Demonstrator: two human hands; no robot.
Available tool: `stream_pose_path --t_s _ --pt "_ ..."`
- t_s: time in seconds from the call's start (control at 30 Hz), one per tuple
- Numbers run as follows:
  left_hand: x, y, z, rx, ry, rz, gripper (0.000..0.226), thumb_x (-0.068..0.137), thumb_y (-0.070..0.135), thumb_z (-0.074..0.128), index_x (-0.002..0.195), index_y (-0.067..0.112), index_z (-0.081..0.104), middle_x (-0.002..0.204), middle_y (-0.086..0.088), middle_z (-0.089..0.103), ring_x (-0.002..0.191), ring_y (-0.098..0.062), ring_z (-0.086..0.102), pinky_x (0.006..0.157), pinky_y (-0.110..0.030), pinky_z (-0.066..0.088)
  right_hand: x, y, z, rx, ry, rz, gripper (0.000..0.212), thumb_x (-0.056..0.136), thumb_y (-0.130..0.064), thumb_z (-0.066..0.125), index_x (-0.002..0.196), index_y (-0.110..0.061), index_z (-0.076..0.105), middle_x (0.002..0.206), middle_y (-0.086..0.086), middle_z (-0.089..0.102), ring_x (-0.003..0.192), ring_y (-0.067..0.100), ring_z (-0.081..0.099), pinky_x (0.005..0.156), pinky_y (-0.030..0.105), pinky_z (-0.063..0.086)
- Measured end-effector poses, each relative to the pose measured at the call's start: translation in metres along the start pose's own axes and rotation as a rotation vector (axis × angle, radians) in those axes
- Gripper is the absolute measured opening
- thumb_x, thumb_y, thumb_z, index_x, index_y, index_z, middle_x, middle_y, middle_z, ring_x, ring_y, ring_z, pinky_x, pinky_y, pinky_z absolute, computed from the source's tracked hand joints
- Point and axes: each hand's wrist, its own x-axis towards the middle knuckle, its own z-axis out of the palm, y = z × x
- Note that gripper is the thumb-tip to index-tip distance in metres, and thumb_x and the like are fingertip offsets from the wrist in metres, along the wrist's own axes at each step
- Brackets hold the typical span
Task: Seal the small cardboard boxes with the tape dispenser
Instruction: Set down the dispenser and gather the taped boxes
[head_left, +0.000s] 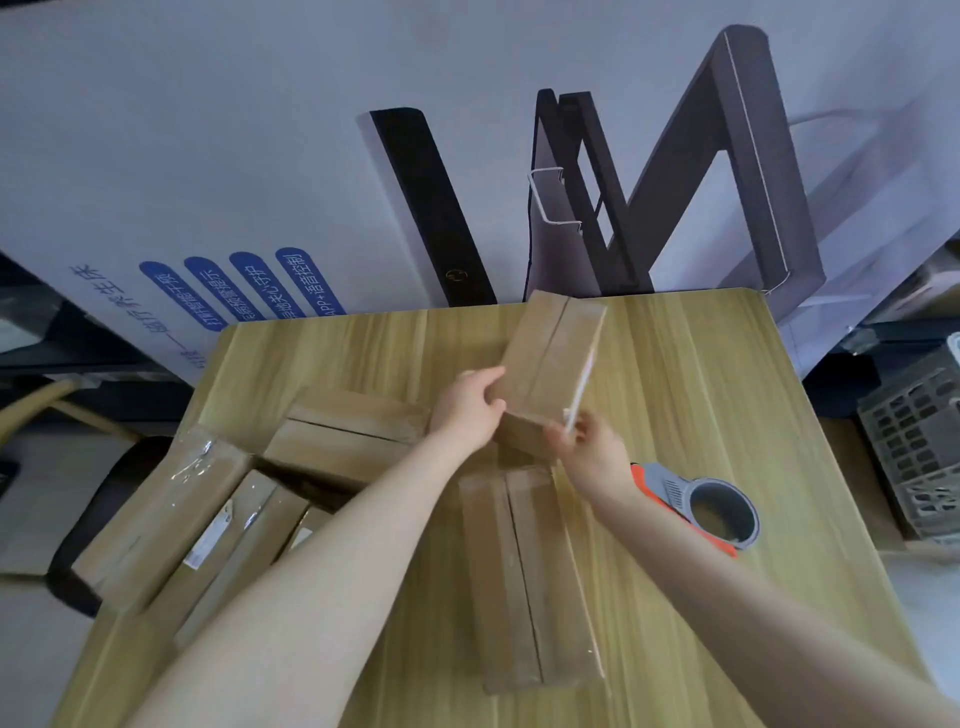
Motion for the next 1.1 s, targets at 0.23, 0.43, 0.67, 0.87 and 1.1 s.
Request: stream_pose_path --t_s 0.23,0.43,0.67,0.87,1.1 --pt "-0.054 -0.005 0.020 0.261 -0.180 0.051 0.081 0.077 0.066 0.058 0.140 0.020 0.035 0.146 0.000 0.036 0.127 -0.023 0.046 0.083 -0.036 0.041 0.066 -0.026 0.003 0.019 0.149 0.116 0.036 0.085 -0.035 0.072 0.103 -0.010 0.053 0.098 0.005 0.060 0.087 0.023 0.056 0.074 0.036 0.048" --pt "-0.029 -0.017 0.015 0.307 -0.321 0.168 0.075 0.067 0.074 0.064 0.113 0.017 0.050 0.121 -0.001 0.053 0.109 -0.024 0.055 0.072 -0.034 0.043 0.057 -0.011 -0.036 0.137 0.334 0.132 0.030 0.087 -0.027 0.069 0.104 -0.005 0.060 0.097 0.009 0.063 0.082 0.022 0.057 0.067 0.030 0.042" --pt "0.049 -0.011 -0.018 0.292 0.183 0.079 0.068 0.095 0.050 0.045 0.151 0.017 0.022 0.159 -0.012 0.014 0.147 -0.030 0.009 0.117 -0.047 0.014 0.036 -0.006 -0.064 0.116 0.361 0.114 0.018 0.085 -0.018 0.070 0.077 -0.012 0.056 0.073 0.000 0.059 0.061 0.012 0.052 0.049 0.027 0.034" --pt "0.030 -0.024 0.019 0.428 0.008 0.172 0.074 0.097 0.035 0.041 0.152 0.007 0.001 0.158 -0.016 -0.015 0.145 -0.030 -0.019 0.114 -0.047 -0.012 0.053 0.000 -0.046 -0.087 0.199 0.042 0.018 0.089 -0.024 0.064 0.103 -0.017 0.055 0.088 0.000 0.058 0.076 0.018 0.055 0.057 0.028 0.038" --pt "0.055 -0.021 -0.006 0.394 -0.138 0.353 0.072 0.099 0.033 0.044 0.153 0.012 0.000 0.160 -0.005 -0.015 0.145 -0.018 -0.018 0.113 -0.038 -0.013 0.074 -0.008 -0.037 -0.308 0.159 -0.008 0.031 0.093 -0.023 0.059 0.116 -0.005 0.047 0.113 0.014 0.060 0.090 0.029 0.053 0.066 0.034 0.040"
